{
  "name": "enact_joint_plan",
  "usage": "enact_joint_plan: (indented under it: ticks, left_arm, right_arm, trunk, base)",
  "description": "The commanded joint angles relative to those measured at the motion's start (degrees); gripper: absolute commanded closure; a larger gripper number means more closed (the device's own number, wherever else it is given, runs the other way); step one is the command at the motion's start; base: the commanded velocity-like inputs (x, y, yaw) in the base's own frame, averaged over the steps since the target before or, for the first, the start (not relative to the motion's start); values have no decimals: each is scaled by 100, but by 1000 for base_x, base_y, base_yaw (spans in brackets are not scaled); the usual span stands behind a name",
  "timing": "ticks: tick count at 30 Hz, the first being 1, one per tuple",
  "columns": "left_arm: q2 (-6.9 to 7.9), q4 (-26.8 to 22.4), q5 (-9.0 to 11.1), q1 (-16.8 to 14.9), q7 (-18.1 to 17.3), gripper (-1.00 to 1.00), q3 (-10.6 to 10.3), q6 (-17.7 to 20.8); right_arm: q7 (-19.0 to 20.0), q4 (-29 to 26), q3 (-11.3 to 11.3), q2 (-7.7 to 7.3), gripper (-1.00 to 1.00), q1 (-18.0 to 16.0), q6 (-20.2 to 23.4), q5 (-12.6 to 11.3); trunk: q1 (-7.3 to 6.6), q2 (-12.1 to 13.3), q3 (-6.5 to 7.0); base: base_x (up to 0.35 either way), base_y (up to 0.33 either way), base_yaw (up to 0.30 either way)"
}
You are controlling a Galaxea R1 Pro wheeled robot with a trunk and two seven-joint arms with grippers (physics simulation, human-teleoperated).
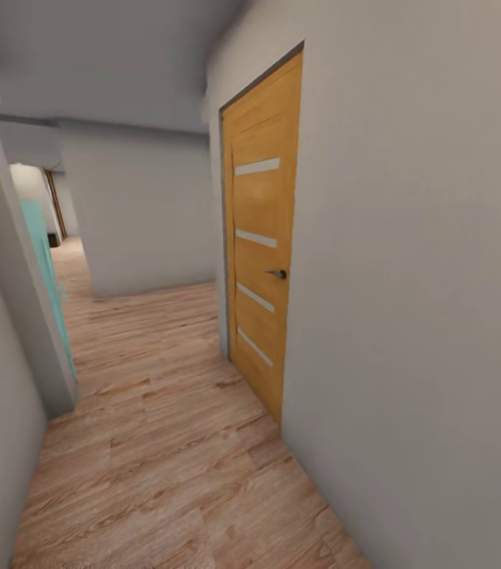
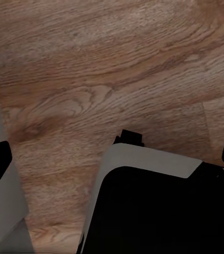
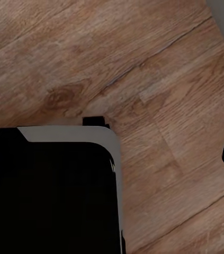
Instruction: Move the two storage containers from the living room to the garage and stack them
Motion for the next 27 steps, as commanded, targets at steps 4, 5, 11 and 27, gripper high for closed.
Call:
enact_joint_plan:
  ticks: [4,5,11,27]
  left_arm:
    - [-1,4,50,-5,7,-100,-50,-15]
    - [-1,4,50,-5,6,-100,-50,-15]
    - [-1,4,50,-5,3,-100,-50,-1]
    - [-1,4,50,-5,-5,-100,-49,11]
  right_arm:
    - [-5,14,35,-9,-100,-6,-20,-34]
    - [-5,14,34,-10,-100,-6,-20,-34]
    - [-5,14,47,-23,-100,-6,-19,-34]
    - [-5,14,67,-35,-100,-8,-29,-26]
  trunk:
    - [0,-5,-8]
    - [0,-5,-8]
    - [0,-5,-8]
    - [0,-5,-8]
  base:
    - [0,0,300]
    - [0,0,300]
    - [25,0,300]
    - [261,0,300]
